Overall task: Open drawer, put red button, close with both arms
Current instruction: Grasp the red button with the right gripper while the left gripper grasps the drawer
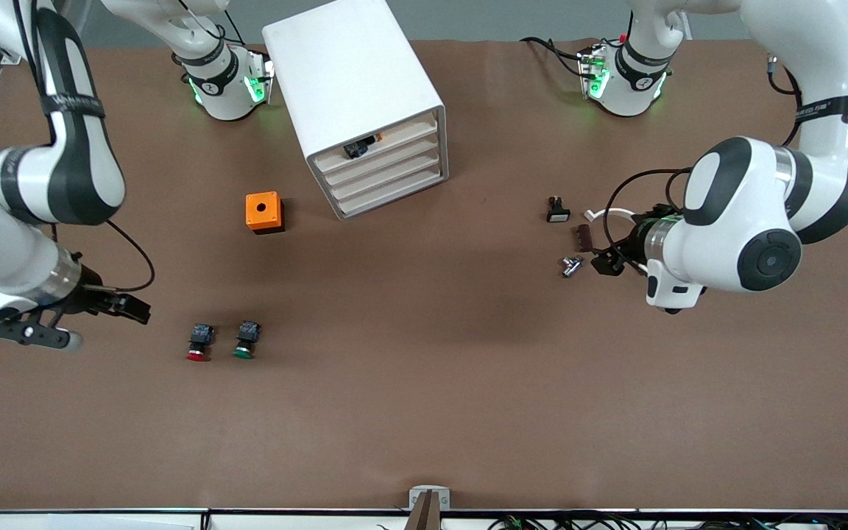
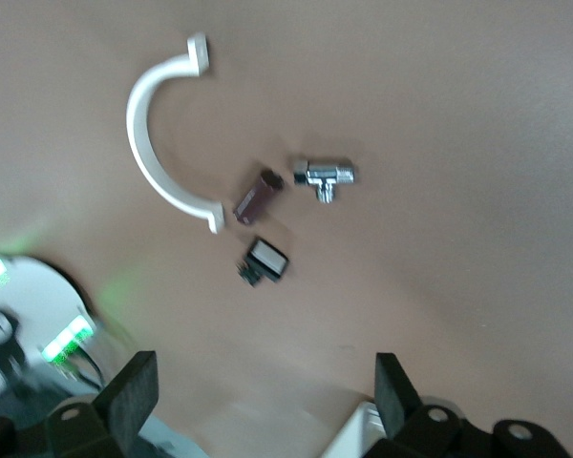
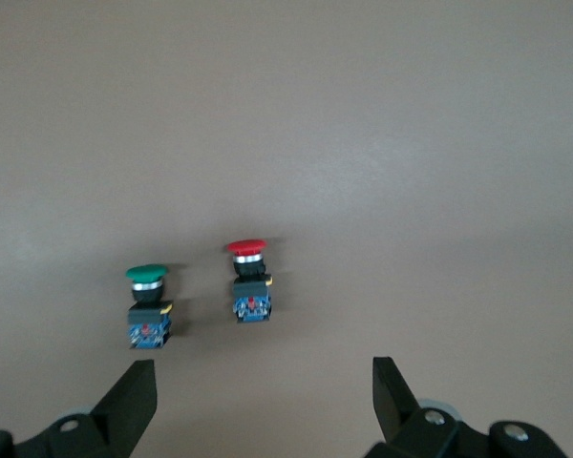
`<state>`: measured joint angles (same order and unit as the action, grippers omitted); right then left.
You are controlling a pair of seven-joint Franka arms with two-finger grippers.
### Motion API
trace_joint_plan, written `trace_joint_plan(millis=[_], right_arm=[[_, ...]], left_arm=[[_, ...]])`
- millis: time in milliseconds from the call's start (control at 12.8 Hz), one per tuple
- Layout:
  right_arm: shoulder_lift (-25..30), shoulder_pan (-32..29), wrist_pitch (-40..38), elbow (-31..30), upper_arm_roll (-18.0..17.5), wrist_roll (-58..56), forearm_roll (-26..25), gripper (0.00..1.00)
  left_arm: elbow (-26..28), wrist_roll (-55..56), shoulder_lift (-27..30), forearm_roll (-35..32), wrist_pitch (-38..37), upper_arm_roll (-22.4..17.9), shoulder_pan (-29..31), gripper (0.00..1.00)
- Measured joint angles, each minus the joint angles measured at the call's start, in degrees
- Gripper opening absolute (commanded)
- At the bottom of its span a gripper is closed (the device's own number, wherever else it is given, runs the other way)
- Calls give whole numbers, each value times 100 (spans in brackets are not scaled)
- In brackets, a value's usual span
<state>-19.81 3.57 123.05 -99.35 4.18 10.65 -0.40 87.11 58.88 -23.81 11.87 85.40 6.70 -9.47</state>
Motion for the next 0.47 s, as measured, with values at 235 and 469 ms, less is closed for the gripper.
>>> trace_joint_plan(millis=[235,469], right_arm=[[-689,16,683,-10,-13,-1,4,100],[-1218,35,1100,-13,-85,-1,62,100]], left_arm=[[-89,898,-363,582,14,1,-136,100],[-220,2006,-785,893,131,7,-383,100]])
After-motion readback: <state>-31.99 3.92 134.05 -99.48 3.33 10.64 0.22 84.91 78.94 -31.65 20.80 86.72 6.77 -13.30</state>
